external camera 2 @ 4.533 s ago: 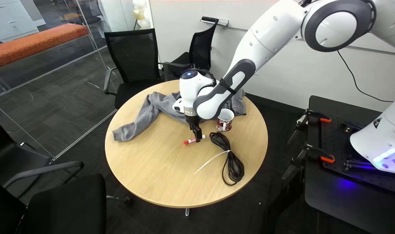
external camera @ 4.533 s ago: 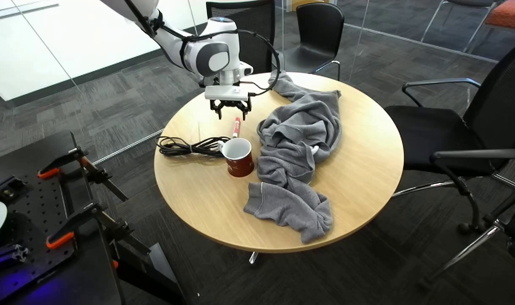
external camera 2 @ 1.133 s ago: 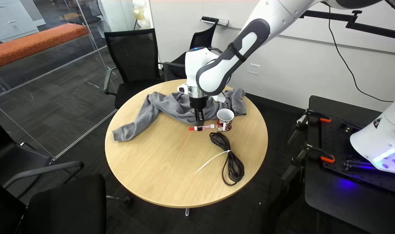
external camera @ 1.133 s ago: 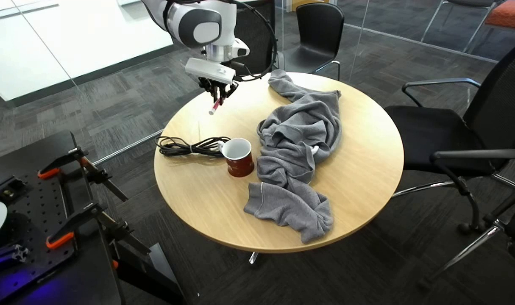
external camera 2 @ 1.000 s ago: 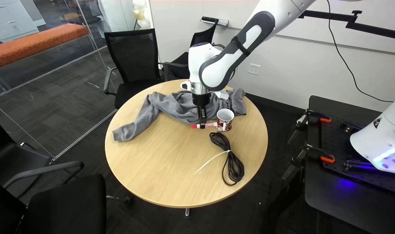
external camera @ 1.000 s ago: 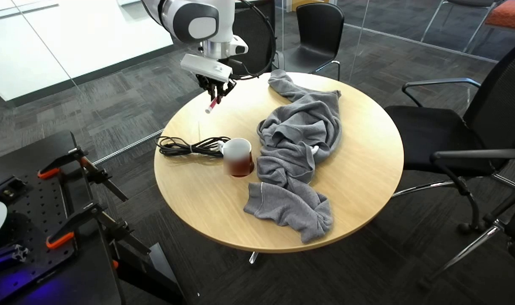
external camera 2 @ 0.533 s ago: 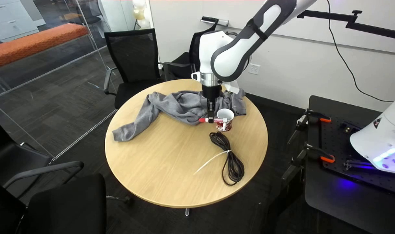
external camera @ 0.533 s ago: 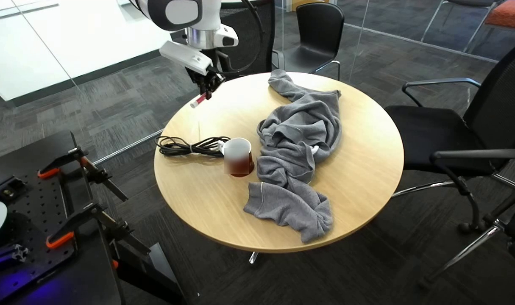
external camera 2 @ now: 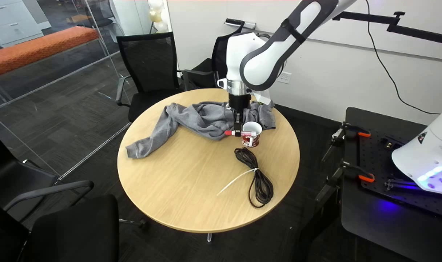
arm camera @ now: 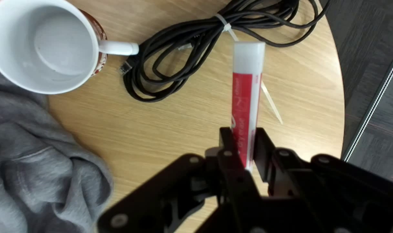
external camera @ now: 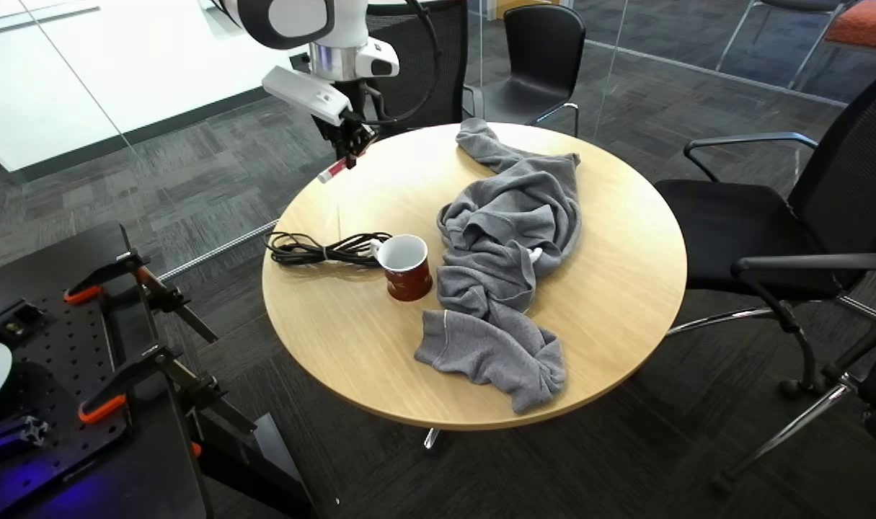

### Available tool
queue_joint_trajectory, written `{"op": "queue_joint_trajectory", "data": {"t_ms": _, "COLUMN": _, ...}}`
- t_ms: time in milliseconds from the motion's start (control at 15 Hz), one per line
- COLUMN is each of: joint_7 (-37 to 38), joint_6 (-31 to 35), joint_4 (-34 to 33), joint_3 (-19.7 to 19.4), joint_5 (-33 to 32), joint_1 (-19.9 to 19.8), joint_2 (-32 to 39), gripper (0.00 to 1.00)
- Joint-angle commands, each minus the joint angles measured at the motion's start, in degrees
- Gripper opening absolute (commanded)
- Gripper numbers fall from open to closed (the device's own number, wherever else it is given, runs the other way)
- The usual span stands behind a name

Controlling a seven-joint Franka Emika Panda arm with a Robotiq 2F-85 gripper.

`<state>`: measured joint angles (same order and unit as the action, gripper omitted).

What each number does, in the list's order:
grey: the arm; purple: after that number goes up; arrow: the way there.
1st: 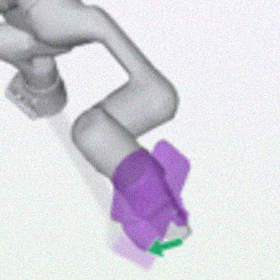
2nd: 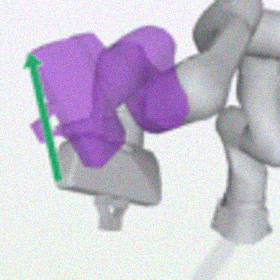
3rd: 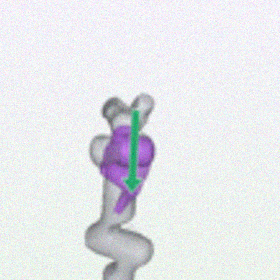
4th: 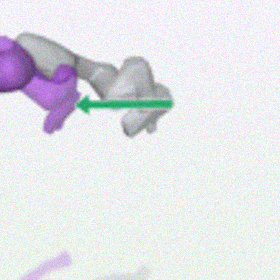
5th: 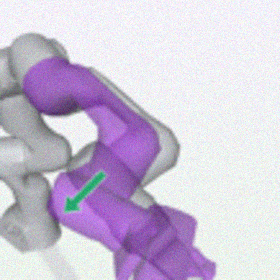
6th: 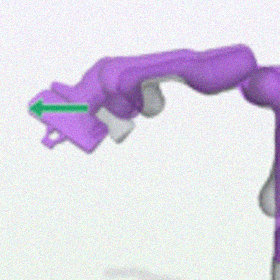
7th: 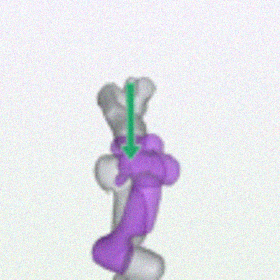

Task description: Take the marker from the table then put it inside then out of the red cup and put it on the table

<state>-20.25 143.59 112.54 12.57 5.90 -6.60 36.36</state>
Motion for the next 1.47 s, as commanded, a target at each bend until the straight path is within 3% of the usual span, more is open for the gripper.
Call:
{"op": "queue_joint_trajectory", "data": {"t_ms": 0, "joint_7": 6.8, "joint_6": 7.9, "joint_4": 4.3, "joint_3": -3.2, "joint_5": -0.2, "joint_1": 3.8, "joint_2": -2.9, "gripper": 0.05}}
{"op": "queue_joint_trajectory", "data": {"t_ms": 267, "joint_7": 18.3, "joint_6": 16.4, "joint_4": 7.3, "joint_3": -8.8, "joint_5": -2.1, "joint_1": 9.3, "joint_2": -3.2, "gripper": 0.05}}
{"op": "queue_joint_trajectory", "data": {"t_ms": 733, "joint_7": 40.6, "joint_6": 25.1, "joint_4": 11.5, "joint_3": -24.6, "joint_5": -4.7, "joint_1": 22.9, "joint_2": -3.1, "gripper": 0.05}}
{"op": "queue_joint_trajectory", "data": {"t_ms": 1400, "joint_7": 71.0, "joint_6": 23.2, "joint_4": 11.5, "joint_3": -48.6, "joint_5": -5.3, "joint_1": 45.1, "joint_2": 3.3, "gripper": 0.05}}
